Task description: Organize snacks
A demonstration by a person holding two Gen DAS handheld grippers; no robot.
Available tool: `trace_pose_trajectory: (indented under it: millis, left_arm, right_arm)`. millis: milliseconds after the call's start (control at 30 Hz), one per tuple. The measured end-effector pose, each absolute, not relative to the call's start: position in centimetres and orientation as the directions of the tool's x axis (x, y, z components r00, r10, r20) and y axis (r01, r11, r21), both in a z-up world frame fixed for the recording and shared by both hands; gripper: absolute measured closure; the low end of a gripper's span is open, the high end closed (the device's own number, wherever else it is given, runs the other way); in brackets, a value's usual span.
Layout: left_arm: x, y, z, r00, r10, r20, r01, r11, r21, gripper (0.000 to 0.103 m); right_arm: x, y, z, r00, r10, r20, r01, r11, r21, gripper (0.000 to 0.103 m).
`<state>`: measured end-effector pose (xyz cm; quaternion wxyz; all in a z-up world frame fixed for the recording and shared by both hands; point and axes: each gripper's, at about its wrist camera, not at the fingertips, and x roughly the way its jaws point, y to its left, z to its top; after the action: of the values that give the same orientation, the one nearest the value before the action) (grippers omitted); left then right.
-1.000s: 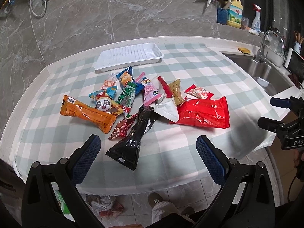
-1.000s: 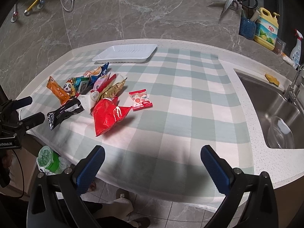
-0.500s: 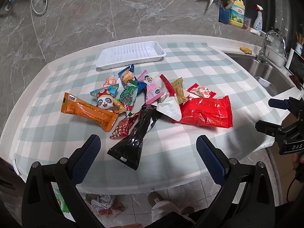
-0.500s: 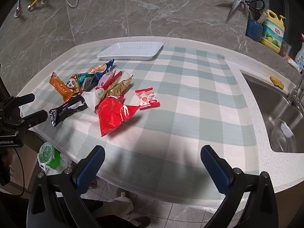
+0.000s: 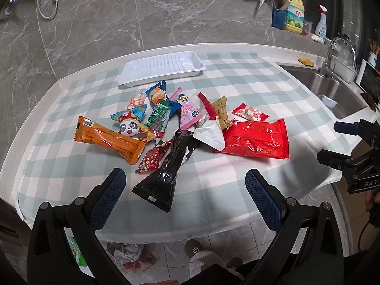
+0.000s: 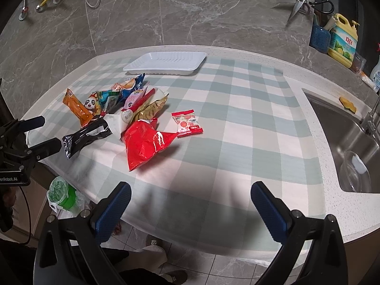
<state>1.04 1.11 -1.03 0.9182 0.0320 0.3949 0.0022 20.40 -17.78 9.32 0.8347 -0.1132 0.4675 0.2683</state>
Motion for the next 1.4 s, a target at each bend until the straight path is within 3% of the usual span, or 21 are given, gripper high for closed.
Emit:
trace_pose_trajectory:
  millis: [1400]
  left_arm:
    - [3.5,2.9,-3.9,0.62,0.029,-0.784,0.008,0.999,0.043,0.001]
  right_arm:
    - [21.3,-13.3,8.1,0.346,0.375,-0.86,-0.647,0.759,0.071,0.0]
